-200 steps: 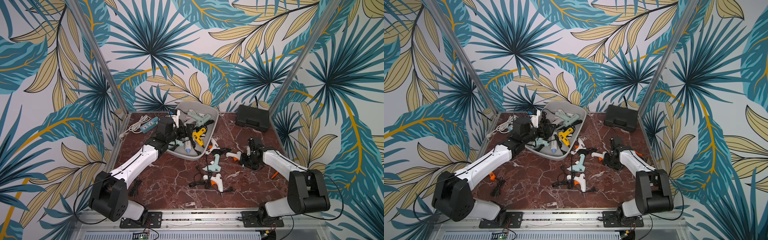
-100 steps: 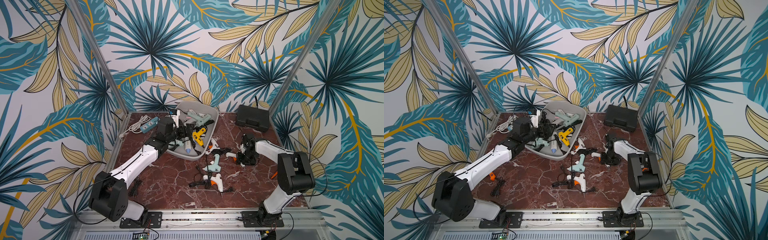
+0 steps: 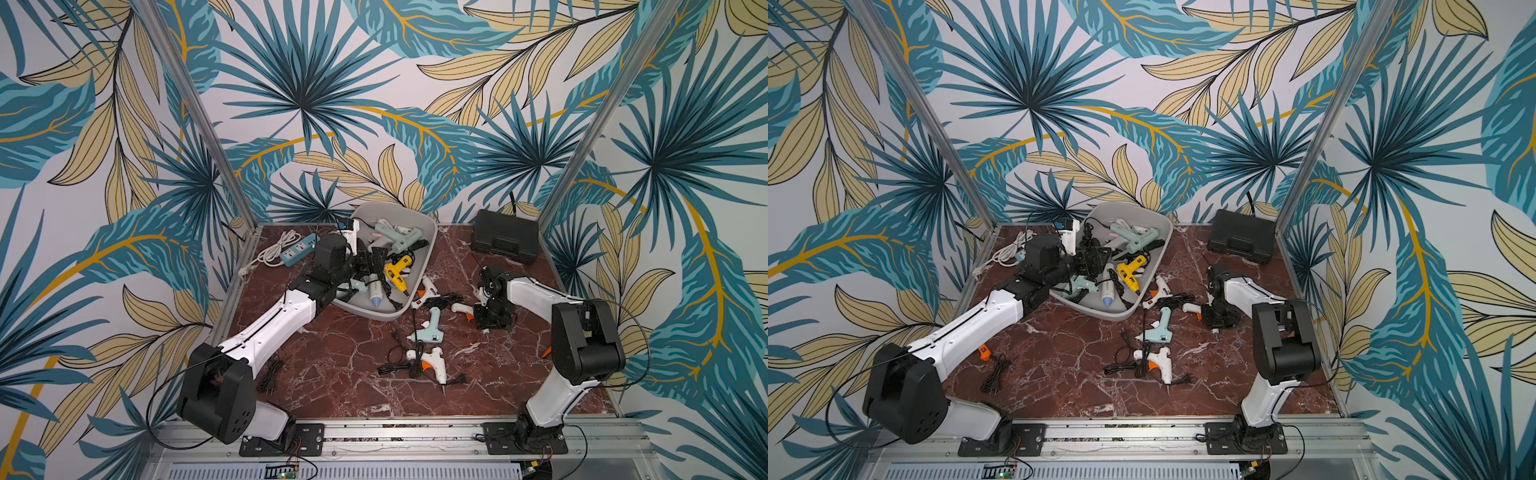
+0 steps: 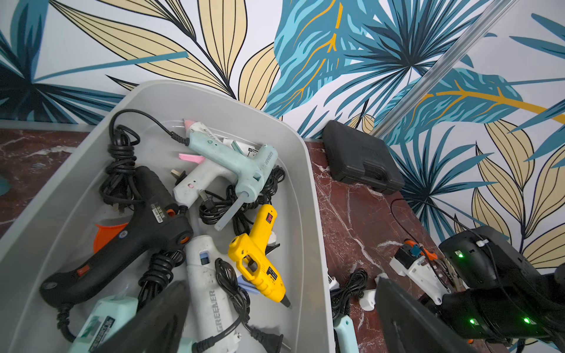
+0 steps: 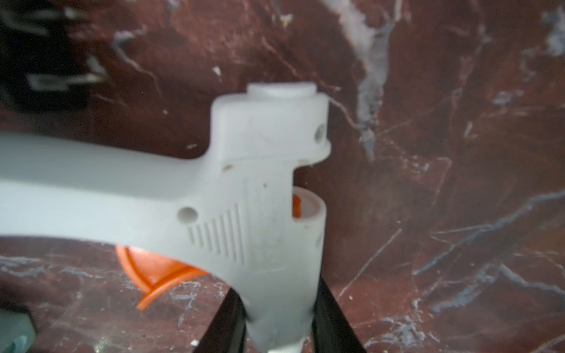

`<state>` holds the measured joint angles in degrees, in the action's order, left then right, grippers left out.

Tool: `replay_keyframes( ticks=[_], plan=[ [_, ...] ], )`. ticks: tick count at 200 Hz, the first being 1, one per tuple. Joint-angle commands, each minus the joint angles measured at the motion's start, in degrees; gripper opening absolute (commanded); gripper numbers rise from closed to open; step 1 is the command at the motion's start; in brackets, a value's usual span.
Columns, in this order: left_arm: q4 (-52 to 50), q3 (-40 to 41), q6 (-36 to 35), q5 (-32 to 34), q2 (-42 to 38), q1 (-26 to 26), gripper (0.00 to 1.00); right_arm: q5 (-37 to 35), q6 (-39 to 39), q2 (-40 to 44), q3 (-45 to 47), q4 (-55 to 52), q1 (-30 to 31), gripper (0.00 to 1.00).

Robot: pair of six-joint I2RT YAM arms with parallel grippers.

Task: Put the hot melt glue gun into the storage box
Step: Pick up the hot melt adhesive gun from the center of the board.

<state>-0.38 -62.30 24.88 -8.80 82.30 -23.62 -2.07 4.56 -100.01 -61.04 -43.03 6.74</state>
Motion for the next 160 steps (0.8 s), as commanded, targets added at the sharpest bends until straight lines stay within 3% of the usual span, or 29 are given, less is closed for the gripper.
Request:
replay_keyframes(
  ticks=[1,12,53,92,122,160],
  plan=[
    [-1.1,-1.9,-1.2,1.2,-2.2,-0.3,1.0,-3.2,-1.8,5.1,0.5,0.3,1.6,0.07],
    [-1.2,-1.9,-1.2,1.3,-2.4,-0.2,1.0,-5.3,-2.1,7.6,0.5,0.2,2.3,0.0],
    [-2.3,-2.5,-1.1,1.7,-2.9,-0.3,1.0,-12.4,-4.4,18.5,1.5,3.3,5.5,0.0],
    [-6.4,-5.1,-3.2,-2.4,-2.6,-0.3,1.0,-17.0,-11.4,29.0,4.7,12.0,10.9,0.0],
    [-10.6,-8.5,-5.9,-8.2,-2.3,-0.2,1.0,-12.5,-17.7,36.4,7.5,19.8,12.9,0.0],
    [-20.6,-15.4,-8.1,-22.3,-0.1,-0.4,1.0,-5.7,-23.2,41.3,8.3,25.1,14.8,0.0]
  ],
)
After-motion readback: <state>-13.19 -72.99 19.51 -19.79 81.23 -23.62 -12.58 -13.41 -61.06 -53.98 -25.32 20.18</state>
